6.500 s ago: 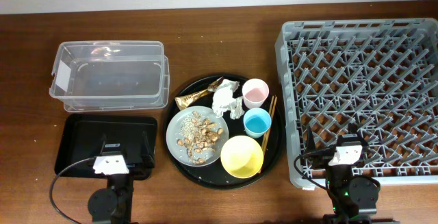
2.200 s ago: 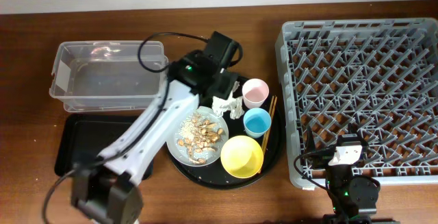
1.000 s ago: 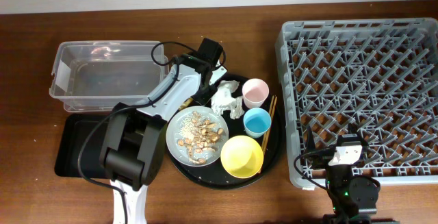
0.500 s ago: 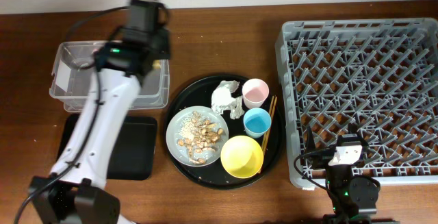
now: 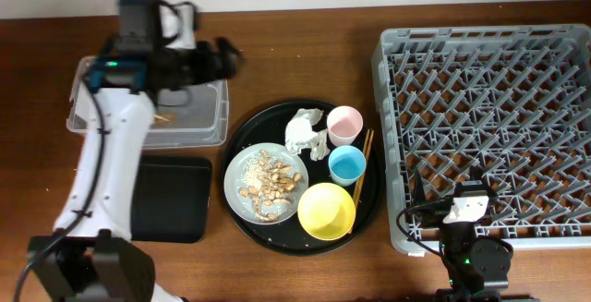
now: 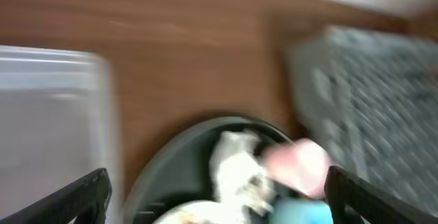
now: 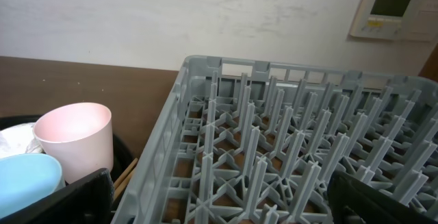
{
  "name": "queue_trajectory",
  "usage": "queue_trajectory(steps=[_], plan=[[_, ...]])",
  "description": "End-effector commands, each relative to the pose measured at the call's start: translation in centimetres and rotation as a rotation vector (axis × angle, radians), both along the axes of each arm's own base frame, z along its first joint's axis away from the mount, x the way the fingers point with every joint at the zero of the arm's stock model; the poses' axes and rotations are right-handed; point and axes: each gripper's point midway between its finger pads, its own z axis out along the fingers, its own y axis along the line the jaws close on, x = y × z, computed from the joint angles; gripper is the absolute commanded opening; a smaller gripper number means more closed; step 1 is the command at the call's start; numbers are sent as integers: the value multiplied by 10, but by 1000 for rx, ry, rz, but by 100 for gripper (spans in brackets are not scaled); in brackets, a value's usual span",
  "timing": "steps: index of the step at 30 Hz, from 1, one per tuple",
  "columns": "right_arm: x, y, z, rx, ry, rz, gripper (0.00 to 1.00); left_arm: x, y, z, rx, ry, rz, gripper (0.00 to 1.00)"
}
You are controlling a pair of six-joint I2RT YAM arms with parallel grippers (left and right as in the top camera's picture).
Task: Sort waste into correct bins and load items into the dishwasher rack
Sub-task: 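Carry the wrapper with the left gripper into the clear bin, then grasp the crumpled white tissue on the tray with the left gripper, then drop the tissue into the clear bin with the left gripper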
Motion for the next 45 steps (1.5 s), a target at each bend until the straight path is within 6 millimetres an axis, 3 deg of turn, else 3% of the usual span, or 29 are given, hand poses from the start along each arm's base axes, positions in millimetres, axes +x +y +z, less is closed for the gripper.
queue_trajectory(steps=[1,6,7,9,15,19,24,26,30,31,32,33,35,37,40,42,45], plan=[[0,0,-2,3,3,-3,98,-39,-74,-2,78,-3,-209,99],[0,0,-2,3,3,-3,98,-69,-102,-43,284,84,-143,99],[0,0,-2,3,3,-3,98,-71,-102,-57,290,126,-123,89],[0,0,-2,3,3,-3,98,-70,-101,-84,320,185,-125,84],[0,0,-2,3,4,-3,98,-41,-116,-163,353,250,-139,79],[0,0,-2,3,4,-3,98,-27,-123,-189,348,242,-139,79],[0,0,-2,3,3,-3,98,-29,-124,-221,366,292,-147,79],[0,0,-2,3,3,-3,98,-27,-125,-223,365,286,-148,79],[0,0,-2,3,3,-3,98,-31,-134,-228,369,287,-167,54],[0,0,-2,3,3,-3,98,-34,-137,-234,376,297,-177,44],[0,0,-2,3,3,-3,98,-38,-140,-239,382,306,-187,25],[0,0,-2,3,4,-3,98,-37,-140,-237,379,301,-186,1],[0,0,-2,3,3,-3,98,-28,-142,-219,363,267,-176,1],[0,0,-2,3,3,-3,98,-19,-140,-189,341,224,-158,1],[0,0,-2,3,3,-3,98,-7,-119,-117,286,115,-98,1],[0,0,-2,3,3,-3,98,-9,-95,-78,263,71,-49,1],[0,0,-2,3,4,-3,98,-6,-42,-16,224,-25,71,1]])
